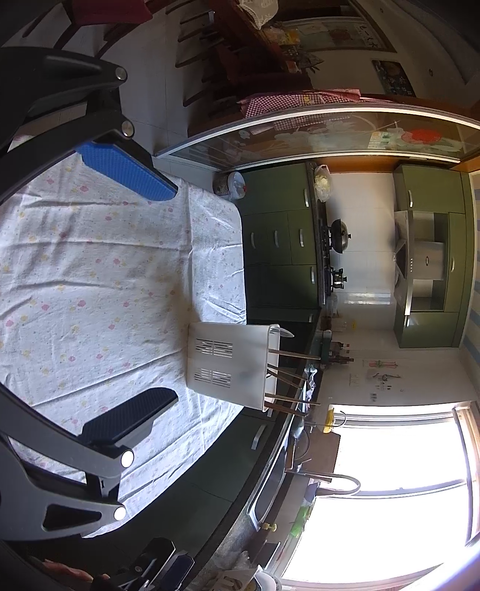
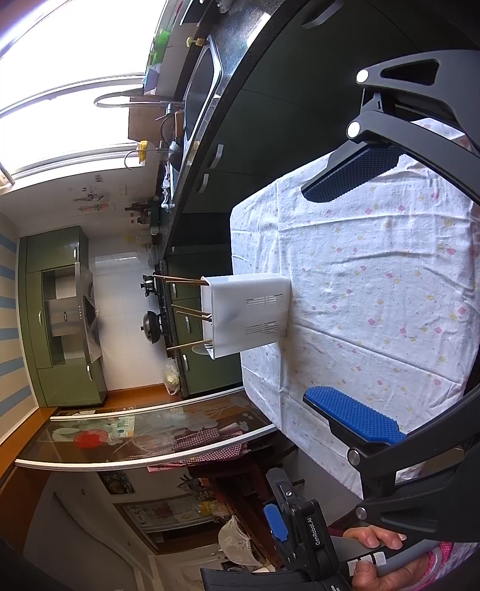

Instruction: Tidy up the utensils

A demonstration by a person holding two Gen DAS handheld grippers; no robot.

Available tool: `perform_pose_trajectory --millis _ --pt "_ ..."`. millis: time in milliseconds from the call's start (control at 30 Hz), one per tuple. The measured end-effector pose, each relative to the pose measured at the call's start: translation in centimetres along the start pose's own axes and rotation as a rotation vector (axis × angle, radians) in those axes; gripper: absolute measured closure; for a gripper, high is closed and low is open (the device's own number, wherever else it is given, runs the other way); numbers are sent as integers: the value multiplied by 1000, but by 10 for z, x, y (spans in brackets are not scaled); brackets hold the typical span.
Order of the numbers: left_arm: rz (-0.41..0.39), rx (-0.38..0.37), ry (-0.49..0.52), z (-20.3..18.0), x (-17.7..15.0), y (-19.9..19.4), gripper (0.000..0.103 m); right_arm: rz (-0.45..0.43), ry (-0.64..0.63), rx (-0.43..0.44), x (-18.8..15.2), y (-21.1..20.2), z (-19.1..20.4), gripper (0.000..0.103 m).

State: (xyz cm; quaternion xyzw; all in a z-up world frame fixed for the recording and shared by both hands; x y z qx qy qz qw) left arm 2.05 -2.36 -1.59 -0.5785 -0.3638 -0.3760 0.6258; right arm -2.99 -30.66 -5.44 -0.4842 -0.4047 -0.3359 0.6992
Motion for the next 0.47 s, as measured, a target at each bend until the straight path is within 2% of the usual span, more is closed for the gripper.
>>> perform_pose_trajectory --millis 467 --pt "59 -82 -1 -3 -5 11 7 11 -2 -3 -2 4 -3 5"
Point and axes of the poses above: each gripper's, at about its wrist camera, not at the fingertips, and y roughly the way its jaws point, z to its left, x to its top, the point moved 4 cm from there along y, roughly the way its jaws point, and after that the axes turned 4 degrees about y, right-handed, at the moved point
